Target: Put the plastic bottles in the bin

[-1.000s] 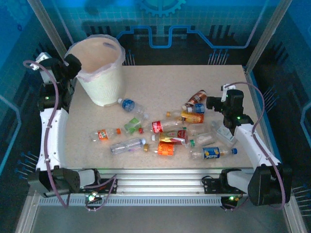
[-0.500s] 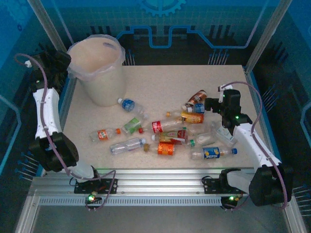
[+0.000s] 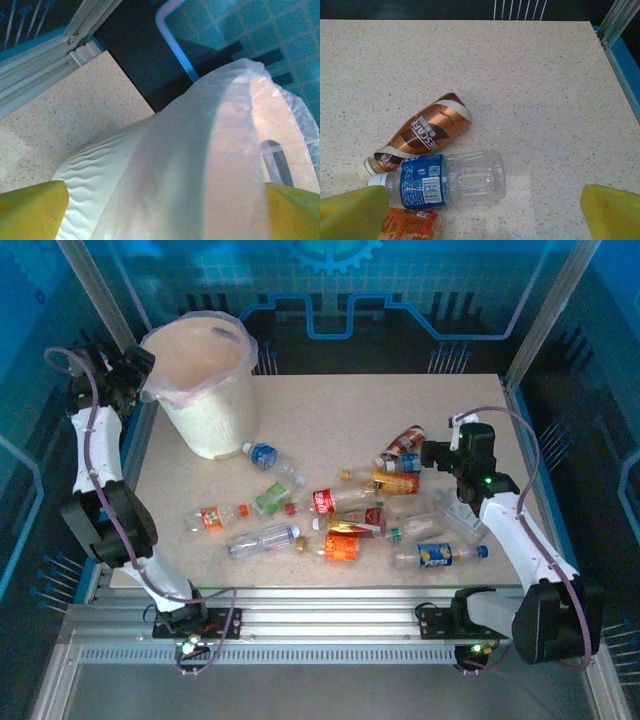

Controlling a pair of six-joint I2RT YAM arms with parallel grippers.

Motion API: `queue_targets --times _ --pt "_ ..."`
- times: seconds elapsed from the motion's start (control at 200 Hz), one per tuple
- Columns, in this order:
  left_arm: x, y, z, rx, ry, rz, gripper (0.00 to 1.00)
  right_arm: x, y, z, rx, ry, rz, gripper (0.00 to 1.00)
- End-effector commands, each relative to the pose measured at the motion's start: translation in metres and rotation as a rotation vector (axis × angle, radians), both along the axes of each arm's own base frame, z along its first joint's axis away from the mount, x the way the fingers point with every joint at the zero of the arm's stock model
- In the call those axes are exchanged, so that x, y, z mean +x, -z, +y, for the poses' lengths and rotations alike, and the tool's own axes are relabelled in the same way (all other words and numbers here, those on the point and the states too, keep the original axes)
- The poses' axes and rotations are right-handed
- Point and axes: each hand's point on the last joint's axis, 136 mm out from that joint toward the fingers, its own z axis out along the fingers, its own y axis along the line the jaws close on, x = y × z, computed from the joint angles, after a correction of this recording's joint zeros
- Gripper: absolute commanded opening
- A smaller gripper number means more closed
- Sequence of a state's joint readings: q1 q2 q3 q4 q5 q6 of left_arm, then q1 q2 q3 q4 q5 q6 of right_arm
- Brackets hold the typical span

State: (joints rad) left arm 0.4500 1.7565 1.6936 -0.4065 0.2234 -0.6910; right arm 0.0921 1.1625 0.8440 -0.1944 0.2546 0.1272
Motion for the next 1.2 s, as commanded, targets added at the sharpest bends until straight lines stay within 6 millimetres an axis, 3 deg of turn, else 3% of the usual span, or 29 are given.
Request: queue_targets --times 0.0,0.105,0.44,0.76,0.995,1.196 --pt "0.009 -0.014 -0.004 -0.047 0.042 -0.058 0.99 0.005 -0.008 0.006 0.001 -0.012 -0.011 1.0" --pt "0.015 -0.013 -0.01 -0.063 0.065 -0.063 0.98 0.005 -0.006 0.007 0.002 -0.014 -0.007 1.0" --pt "0.048 -0.009 -0.047 -0.105 0.159 -0.08 0.81 0.007 -0.003 0.007 0.006 -0.009 -0.001 1.0" --pt "0.082 -0.007 -0.06 -0.135 0.176 -0.115 0.75 0.005 -0.002 0.005 -0.002 -0.003 0.002 1.0" --pt "0.117 -0.007 -0.105 -0.099 0.334 -0.122 0.73 0.008 0.002 0.007 0.003 -0.003 0.015 1.0" --pt "0.136 -0.004 -0.141 -0.061 0.448 -0.123 0.69 0.008 0.009 0.006 0.001 -0.001 0.035 1.0"
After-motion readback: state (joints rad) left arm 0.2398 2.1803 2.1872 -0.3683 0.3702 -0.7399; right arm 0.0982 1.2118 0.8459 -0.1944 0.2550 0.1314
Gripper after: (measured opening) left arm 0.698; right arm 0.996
